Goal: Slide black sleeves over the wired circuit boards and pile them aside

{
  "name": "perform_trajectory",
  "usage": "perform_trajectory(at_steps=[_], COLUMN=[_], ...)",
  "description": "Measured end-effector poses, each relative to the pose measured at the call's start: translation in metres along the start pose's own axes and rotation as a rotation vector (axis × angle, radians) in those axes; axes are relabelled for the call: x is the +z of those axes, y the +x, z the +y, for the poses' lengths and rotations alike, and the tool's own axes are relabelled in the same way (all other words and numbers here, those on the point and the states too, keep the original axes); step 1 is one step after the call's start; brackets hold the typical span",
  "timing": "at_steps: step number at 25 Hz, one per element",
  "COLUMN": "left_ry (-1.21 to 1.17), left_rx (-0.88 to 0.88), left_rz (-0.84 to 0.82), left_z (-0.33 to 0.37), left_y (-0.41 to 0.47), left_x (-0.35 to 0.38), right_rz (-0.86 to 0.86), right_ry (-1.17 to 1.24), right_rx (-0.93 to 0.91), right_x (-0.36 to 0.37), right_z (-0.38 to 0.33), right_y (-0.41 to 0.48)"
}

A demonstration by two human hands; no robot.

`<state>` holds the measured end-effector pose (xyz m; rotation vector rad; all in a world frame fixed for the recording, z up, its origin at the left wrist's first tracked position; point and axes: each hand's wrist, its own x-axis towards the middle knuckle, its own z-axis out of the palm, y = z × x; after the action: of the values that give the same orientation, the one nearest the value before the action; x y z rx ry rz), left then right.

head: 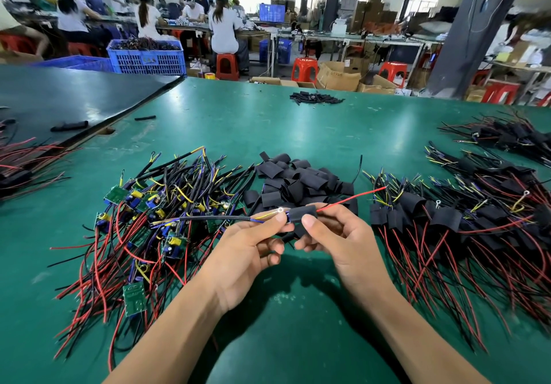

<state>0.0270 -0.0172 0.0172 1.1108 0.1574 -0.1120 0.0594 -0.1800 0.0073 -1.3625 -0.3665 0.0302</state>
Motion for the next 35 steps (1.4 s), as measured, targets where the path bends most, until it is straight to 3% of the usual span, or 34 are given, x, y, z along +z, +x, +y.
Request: perform_trajectory(at_steps=[10, 15, 24, 35], left_ry=[0.067, -0.035, -0.074, -0.002], left_rx=[0.027, 0.010, -0.040, 0.136], left_rz=[-0.001, -0.053, 0.102, 0.089], left_z=[-0.001, 0.003, 0.002, -0.004], left_y=[0.001, 0.001, 0.005, 0.002], left_x=[-0.001, -0.002, -0.006, -0.002], right_rz=[0.025, 0.042, 0.022, -0.021], right_ry=[-0.054, -0.049, -0.066, -0.136], right_rx=[-0.003, -0.011, -0.001, 0.035], right_x=[0.002, 0.002, 0.003, 0.012], right_z=[0.003, 0.004, 0.007, 0.005], right_y=[-0.001, 0.000, -0.001, -0.005])
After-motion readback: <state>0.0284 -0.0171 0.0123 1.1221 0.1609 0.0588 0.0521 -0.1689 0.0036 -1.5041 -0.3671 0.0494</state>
